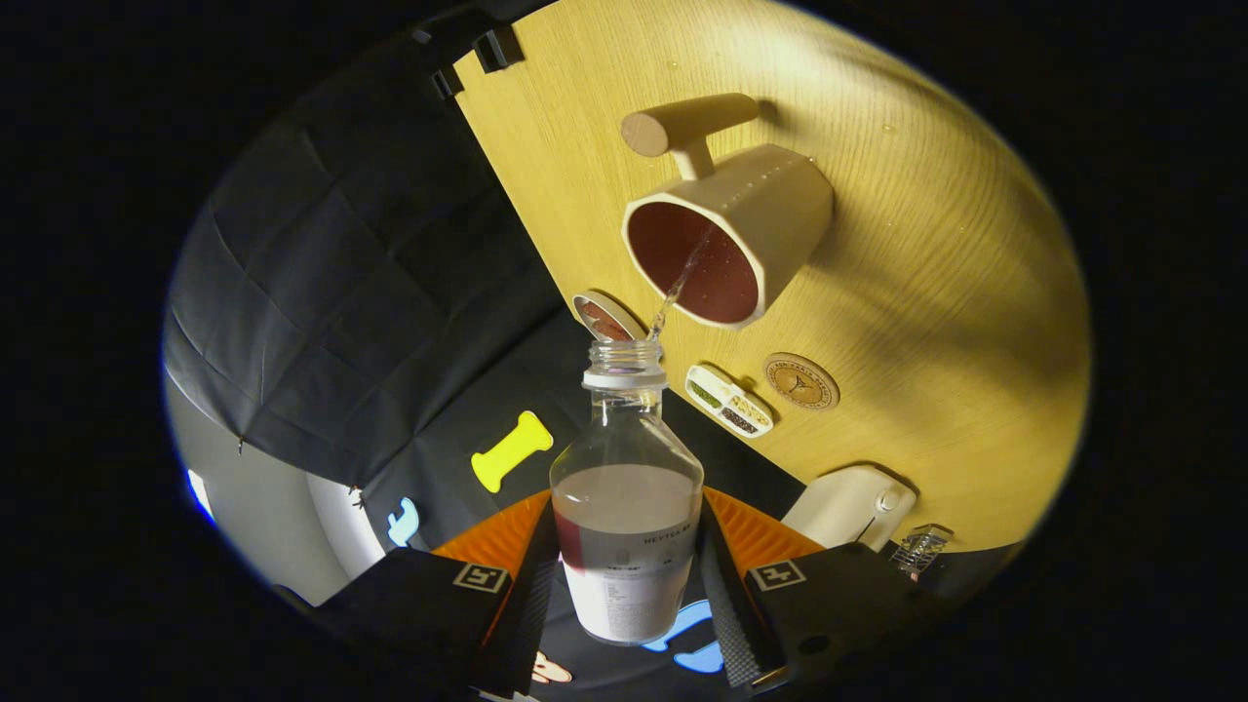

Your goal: Take the bottle from table, then pour the juice into the cup, finally place the bottle on the coaster

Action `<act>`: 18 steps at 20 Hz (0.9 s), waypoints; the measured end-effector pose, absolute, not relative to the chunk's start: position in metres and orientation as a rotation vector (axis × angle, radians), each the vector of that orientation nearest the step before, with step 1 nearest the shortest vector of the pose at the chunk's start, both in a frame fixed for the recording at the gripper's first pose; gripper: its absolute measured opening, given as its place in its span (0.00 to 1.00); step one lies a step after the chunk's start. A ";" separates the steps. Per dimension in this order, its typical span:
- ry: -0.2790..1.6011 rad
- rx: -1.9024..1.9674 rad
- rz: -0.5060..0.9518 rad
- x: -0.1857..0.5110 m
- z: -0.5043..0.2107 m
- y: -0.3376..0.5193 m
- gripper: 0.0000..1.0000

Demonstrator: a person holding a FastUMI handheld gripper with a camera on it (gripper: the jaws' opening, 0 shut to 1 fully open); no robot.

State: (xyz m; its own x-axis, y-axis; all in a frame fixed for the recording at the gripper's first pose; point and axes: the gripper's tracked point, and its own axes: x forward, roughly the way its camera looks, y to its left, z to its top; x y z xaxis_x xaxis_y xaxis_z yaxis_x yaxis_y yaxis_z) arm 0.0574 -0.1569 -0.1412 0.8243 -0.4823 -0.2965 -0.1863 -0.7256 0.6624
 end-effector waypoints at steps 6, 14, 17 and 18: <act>-0.489 2.366 -0.605 0.055 -0.139 -0.159 0.74; -0.495 2.347 -0.619 0.054 -0.142 -0.163 0.74; -0.437 2.262 -0.632 0.053 -0.148 -0.161 0.74; -0.413 2.220 -0.632 0.053 -0.149 -0.159 0.74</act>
State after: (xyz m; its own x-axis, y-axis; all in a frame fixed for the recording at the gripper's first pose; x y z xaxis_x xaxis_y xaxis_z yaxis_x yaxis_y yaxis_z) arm 0.0531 -0.1589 -0.1489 0.8239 -0.4761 -0.3075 -0.0906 -0.6463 0.7577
